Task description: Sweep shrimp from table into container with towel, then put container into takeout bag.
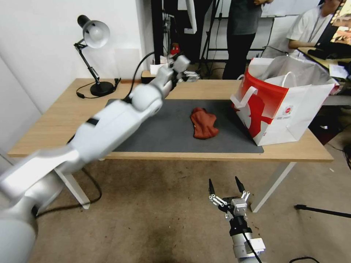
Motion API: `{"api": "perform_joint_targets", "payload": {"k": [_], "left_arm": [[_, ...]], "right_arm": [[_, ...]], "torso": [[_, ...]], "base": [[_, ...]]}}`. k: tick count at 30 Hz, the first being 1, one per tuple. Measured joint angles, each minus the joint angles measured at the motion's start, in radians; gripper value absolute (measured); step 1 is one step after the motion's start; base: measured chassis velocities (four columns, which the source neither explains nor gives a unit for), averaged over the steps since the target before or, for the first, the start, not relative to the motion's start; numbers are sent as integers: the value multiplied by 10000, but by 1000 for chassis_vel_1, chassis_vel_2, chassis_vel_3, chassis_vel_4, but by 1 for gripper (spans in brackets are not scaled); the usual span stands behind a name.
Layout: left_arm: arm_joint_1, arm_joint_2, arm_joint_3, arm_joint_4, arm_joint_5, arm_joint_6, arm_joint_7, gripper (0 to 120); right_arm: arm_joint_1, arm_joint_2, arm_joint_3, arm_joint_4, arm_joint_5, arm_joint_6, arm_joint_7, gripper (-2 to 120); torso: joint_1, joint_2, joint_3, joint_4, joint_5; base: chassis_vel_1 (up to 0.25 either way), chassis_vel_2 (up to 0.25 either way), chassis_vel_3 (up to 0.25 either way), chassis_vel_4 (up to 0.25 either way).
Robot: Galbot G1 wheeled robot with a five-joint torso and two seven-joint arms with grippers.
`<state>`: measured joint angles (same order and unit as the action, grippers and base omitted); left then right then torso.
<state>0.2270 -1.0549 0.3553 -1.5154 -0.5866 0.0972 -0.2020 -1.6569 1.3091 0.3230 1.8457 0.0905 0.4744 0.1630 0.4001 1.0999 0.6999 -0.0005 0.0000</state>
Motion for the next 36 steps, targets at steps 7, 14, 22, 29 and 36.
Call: {"api": "perform_joint_targets", "payload": {"k": [7,14,22,29,36], "left_arm": [[2853,883,-1824,-1686,691,231,-273,100],[5324,1420,-3777,-3119,1301,75,-23,100],[9643,740,-6572,-4394,2591,-1015,529,100],[13207,-265,-8452,-5092,3461,-2385,1148,100],[14402,-1293,-9241,-4837,3980,-3847,1464,100]], "right_arm": [[-46,-62,31,188,67,0,0,100],[-193,-139,61,455,69,11,-29,100],[-565,-154,192,860,68,139,-88,100],[-1003,-138,273,1466,14,310,-168,100],[-758,-207,239,1228,109,186,-149,100]], "torso": [[-2,1,0,7,-3],[-2,2,0,3,-5],[-2,1,0,9,-10],[-7,3,-3,11,4],[0,0,0,3,3]], "base": [[0,0,0,0],[0,0,0,0],[0,0,0,0],[0,0,0,0],[0,0,0,0]]}}
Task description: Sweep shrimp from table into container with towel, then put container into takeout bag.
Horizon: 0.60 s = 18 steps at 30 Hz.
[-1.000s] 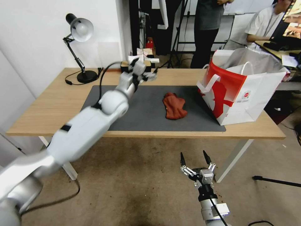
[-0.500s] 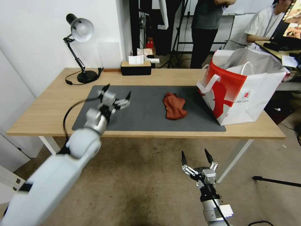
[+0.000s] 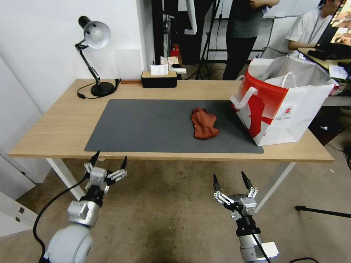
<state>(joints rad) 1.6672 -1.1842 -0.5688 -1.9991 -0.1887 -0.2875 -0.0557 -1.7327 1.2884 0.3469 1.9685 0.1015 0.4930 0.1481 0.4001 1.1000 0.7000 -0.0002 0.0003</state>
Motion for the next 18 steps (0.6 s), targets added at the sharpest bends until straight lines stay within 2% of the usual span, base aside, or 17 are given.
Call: {"api": "perform_joint_targets", "payload": {"k": [1,3,9,18], "left_arm": [[0,0,0,0,0,0,0,100],[291,-336,-48,18,186,-408,77,100],[363,-731,21,116,394,-646,147,100],[459,-1079,93,261,491,-982,227,100]], "right_arm": [[0,0,0,0,0,0,0,100],[-20,2,27,66,66,15,-51,100],[191,-170,52,142,358,-137,-377,100],[259,-280,374,244,677,-67,-1438,100]], "torso": [[0,0,0,0,0],[-3,1,-1,2,-3],[-1,0,0,-1,-1],[-1,0,1,1,-3]], "base": [[0,0,0,0],[0,0,0,0],[0,0,0,0],[0,0,0,0]]}}
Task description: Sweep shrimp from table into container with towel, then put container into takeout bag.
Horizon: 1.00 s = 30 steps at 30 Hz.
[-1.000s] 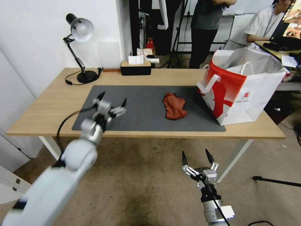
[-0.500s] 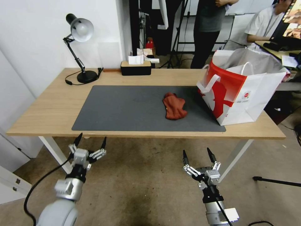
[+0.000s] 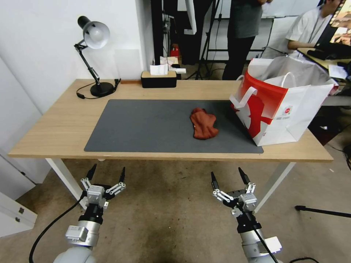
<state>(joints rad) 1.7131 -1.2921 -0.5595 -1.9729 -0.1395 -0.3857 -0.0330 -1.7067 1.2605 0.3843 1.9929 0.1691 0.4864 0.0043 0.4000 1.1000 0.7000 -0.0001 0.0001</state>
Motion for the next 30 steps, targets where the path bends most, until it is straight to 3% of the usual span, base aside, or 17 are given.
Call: {"api": "perform_joint_targets", "payload": {"k": [8,30], "left_arm": [[39,-243,152,134,206,-213,17,100],[17,-234,175,155,213,-218,1,100]], "right_arm": [[0,-49,79,138,96,81,-179,100],[2,-45,76,140,101,94,-165,100]], "torso": [[0,0,0,0,-1],[0,0,0,0,0]], "base": [[0,0,0,0],[0,0,0,0]]}}
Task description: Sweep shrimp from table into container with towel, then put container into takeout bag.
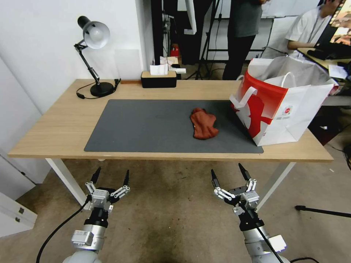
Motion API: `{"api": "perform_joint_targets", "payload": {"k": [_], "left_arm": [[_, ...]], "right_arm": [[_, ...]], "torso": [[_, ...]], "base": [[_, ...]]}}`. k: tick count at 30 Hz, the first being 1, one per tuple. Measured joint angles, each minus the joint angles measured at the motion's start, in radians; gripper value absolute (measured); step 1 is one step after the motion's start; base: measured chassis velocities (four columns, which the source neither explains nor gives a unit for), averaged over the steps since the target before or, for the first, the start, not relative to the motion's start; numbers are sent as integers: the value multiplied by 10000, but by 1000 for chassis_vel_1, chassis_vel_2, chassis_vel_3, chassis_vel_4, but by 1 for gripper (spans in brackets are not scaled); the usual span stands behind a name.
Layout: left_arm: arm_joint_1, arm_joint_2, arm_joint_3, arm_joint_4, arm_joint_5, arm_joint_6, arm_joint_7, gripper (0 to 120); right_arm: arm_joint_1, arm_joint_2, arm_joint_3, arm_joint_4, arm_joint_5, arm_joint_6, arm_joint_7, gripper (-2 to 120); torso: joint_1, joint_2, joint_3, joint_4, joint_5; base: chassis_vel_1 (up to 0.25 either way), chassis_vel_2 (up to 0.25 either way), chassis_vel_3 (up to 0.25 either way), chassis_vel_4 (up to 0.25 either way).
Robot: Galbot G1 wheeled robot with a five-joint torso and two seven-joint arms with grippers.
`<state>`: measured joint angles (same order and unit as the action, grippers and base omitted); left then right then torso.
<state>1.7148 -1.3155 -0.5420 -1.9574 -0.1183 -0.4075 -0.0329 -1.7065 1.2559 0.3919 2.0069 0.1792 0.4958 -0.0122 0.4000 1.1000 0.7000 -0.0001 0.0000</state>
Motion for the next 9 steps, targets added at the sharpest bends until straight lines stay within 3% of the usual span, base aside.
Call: {"api": "perform_joint_targets", "payload": {"k": [9], "left_arm": [[-3,5,1,0,-2,6,-2,100]], "right_arm": [[0,0,-1,0,-1,0,6,100]], "torso": [[0,0,0,0,0]], "base": [[0,0,0,0]]}}
